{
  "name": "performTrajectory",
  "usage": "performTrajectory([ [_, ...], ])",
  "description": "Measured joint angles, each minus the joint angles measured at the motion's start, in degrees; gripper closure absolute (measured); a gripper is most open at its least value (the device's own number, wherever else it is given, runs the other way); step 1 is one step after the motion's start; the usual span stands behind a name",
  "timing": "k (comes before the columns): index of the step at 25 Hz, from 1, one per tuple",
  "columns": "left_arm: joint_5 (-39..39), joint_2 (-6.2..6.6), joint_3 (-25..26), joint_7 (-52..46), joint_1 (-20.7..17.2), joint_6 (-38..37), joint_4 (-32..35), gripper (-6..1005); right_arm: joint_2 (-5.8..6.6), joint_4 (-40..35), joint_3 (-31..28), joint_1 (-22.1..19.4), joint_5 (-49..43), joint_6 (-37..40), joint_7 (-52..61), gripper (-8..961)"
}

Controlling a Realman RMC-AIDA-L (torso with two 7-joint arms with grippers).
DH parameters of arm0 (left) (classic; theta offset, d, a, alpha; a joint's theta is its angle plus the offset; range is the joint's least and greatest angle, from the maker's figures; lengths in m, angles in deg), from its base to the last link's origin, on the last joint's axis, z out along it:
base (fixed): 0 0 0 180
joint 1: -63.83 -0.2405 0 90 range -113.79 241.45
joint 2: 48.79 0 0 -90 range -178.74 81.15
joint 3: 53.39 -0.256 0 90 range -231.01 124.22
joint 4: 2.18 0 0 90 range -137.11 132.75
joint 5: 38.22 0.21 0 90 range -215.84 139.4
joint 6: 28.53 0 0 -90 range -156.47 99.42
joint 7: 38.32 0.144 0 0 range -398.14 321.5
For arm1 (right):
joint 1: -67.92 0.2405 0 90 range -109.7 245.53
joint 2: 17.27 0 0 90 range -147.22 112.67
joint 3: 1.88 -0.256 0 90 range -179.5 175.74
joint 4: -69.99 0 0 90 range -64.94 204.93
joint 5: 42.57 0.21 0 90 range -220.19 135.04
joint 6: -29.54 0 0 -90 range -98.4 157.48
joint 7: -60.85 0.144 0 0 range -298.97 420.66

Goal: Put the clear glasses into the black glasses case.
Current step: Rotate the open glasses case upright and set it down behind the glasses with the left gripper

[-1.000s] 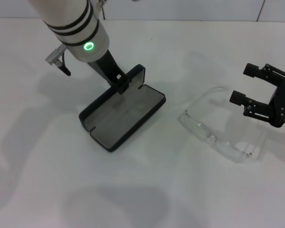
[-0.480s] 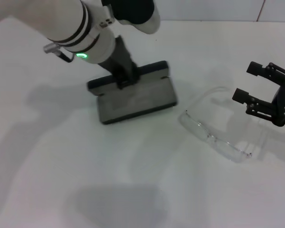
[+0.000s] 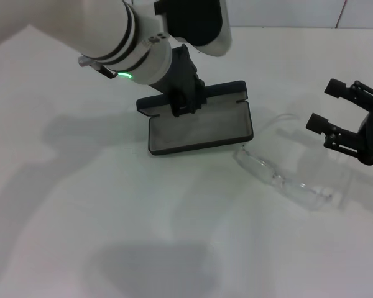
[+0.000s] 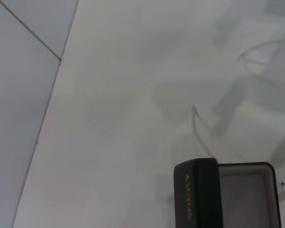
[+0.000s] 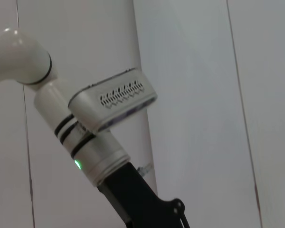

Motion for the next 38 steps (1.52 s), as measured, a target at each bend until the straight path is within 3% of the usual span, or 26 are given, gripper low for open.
performTrajectory([
  [23,6.10,-0.06,-3.83,-3.24,-0.29,3.37,-1.90,785,0.00,0.69,0.00,-0.06,0.12,0.33,0.00,169],
  [38,3.98,-0.11,-3.80,-3.34,-0.54,4.05,-2.45,783,-0.09,0.67,0.00,0.21,0.11,0.33,-0.05,168],
])
